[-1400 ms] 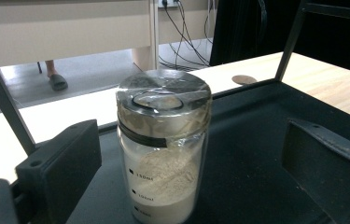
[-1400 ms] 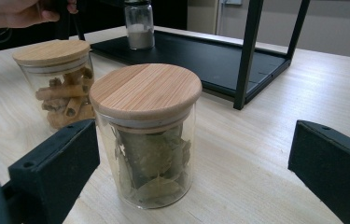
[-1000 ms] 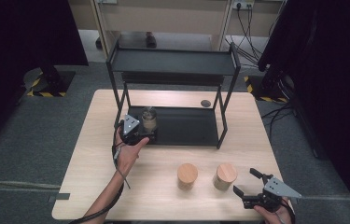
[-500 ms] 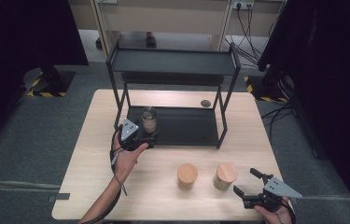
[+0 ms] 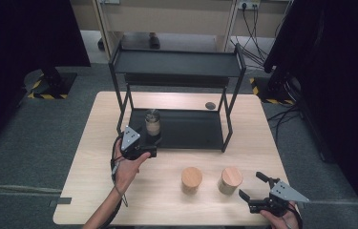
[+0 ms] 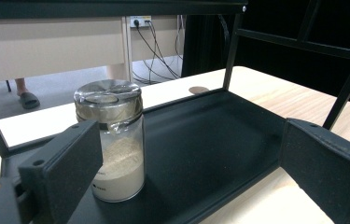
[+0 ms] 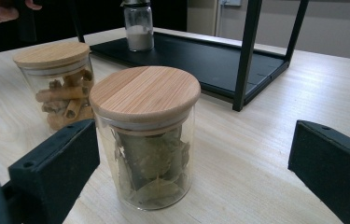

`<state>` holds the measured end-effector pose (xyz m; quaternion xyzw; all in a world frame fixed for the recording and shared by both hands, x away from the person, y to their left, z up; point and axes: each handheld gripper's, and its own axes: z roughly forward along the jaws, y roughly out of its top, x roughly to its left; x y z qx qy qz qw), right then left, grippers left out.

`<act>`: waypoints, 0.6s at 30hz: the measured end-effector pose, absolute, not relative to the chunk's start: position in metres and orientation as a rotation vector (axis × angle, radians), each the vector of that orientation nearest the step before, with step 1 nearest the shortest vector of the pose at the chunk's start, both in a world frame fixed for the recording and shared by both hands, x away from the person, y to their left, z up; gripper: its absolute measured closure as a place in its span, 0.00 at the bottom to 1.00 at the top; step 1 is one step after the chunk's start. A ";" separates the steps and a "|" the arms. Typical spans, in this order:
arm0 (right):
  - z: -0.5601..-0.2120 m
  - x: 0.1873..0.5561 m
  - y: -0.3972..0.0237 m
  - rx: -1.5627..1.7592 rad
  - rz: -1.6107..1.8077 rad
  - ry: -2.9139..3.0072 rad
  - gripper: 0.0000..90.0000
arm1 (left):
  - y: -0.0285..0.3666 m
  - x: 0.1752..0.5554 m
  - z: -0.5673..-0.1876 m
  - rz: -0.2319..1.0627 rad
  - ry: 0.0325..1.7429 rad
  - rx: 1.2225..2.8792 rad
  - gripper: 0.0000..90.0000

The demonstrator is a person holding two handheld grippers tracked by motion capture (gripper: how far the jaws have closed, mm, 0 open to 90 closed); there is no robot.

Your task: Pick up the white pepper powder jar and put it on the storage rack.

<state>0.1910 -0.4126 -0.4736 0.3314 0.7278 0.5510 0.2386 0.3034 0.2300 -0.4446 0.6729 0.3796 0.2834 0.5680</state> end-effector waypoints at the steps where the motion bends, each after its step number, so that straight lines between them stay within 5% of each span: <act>1: -0.474 0.191 -0.413 0.908 1.509 1.994 0.02 | 0.230 0.303 -0.445 0.666 0.890 1.581 0.06; 18: -0.473 0.191 -0.412 0.903 1.507 1.993 0.02 | 0.231 0.286 -0.452 0.652 0.866 1.575 0.06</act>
